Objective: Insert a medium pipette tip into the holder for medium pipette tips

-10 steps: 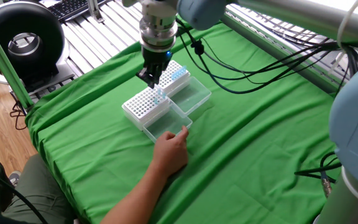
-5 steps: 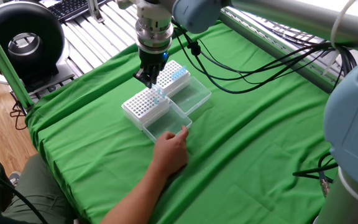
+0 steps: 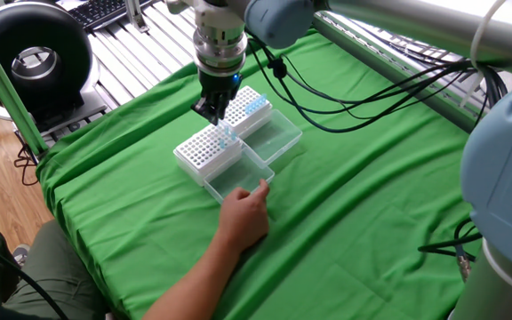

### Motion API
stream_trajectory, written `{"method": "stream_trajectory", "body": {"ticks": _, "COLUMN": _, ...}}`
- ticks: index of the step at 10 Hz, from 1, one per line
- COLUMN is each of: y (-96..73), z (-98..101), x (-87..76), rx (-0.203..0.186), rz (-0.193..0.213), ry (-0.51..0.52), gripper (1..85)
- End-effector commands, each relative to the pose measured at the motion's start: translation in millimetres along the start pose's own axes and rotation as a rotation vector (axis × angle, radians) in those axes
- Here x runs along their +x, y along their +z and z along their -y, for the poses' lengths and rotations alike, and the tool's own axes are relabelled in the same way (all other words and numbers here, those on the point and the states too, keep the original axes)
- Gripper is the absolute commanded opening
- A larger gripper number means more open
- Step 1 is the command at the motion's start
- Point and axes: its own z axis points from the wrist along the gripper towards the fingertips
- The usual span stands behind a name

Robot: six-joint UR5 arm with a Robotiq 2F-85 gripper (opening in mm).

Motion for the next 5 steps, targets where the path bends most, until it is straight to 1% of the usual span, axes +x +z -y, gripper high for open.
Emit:
{"method": "stream_trajectory", "body": {"ticks": 1, "y": -3.6, "z": -0.4, "x": 0.8, "rx": -0.005, "rz": -0.004, "ry": 0.011, "gripper": 24.7}}
{"method": "stream_trajectory", "body": {"ticks": 5, "y": -2.8, "z": -1.7, "x": 0.0, "rx": -0.008, "rz": -0.004, "ry": 0.011, "gripper": 24.7}}
